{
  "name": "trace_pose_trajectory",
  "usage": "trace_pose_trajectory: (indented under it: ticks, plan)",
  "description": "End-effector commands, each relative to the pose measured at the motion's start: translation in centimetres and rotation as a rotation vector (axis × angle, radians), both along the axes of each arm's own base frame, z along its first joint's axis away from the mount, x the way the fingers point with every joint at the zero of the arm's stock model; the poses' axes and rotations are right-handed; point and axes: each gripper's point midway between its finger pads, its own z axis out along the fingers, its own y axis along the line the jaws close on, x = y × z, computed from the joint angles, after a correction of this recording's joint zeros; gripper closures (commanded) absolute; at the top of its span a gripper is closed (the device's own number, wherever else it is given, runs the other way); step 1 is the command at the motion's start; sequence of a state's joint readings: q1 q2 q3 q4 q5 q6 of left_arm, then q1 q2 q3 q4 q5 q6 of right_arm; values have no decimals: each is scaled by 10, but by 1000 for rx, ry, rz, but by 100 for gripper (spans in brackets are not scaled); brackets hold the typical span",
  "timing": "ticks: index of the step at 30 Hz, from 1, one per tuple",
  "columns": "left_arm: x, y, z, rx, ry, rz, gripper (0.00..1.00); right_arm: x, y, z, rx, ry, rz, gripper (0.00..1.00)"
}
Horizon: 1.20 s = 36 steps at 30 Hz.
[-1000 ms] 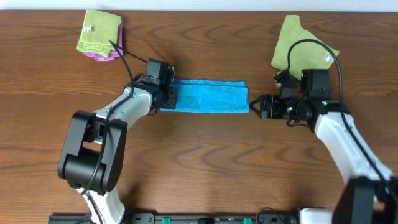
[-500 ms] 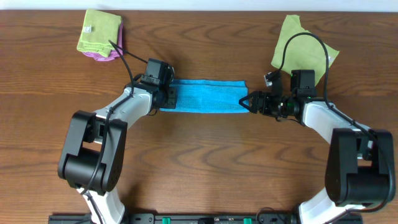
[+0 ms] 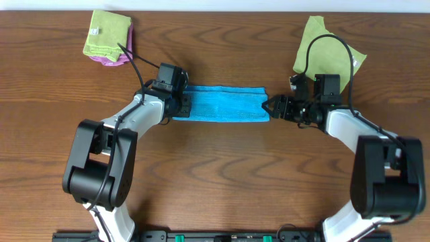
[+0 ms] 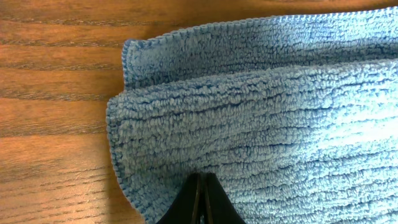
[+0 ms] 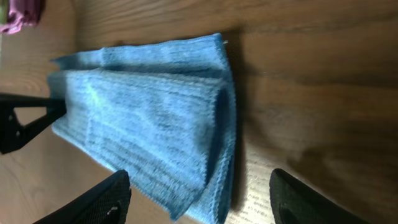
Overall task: Fold the cloth
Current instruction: 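Grasp the strip's right end with the right gripper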
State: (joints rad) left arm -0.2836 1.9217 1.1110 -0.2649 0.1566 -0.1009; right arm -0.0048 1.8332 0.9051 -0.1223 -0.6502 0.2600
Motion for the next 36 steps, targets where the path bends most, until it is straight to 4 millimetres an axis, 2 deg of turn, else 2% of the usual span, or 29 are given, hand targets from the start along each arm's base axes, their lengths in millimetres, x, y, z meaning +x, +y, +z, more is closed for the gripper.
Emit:
trace_pose_trajectory:
  ticks: [1,8,12,21,25,28,29,30,36]
  plan:
    - [-9,9,-18,47,56,17,94,0,-2,-17,16,61,-36,28]
    - [-9,9,-18,47,57,17,94,-8,6,-43,46,152,-43,31]
    - [-9,9,-18,46,56,17,95,-13,20,-51,74,177,-14,33]
    - [-12,10,-19,49,67,17,95,-16,28,-54,68,184,4,45]
    - [-12,10,-19,49,66,16,94,-14,25,-56,51,179,-10,64]
    - [-12,10,-19,50,69,17,94,-9,22,-57,41,176,-37,84]
    - [-13,10,-19,51,71,17,94,-6,22,-55,45,165,-43,94]
    - [-13,10,-20,49,74,18,94,-3,22,-54,50,156,-50,99]
    - [-23,6,-22,12,125,60,95,17,33,-31,155,105,-67,99]
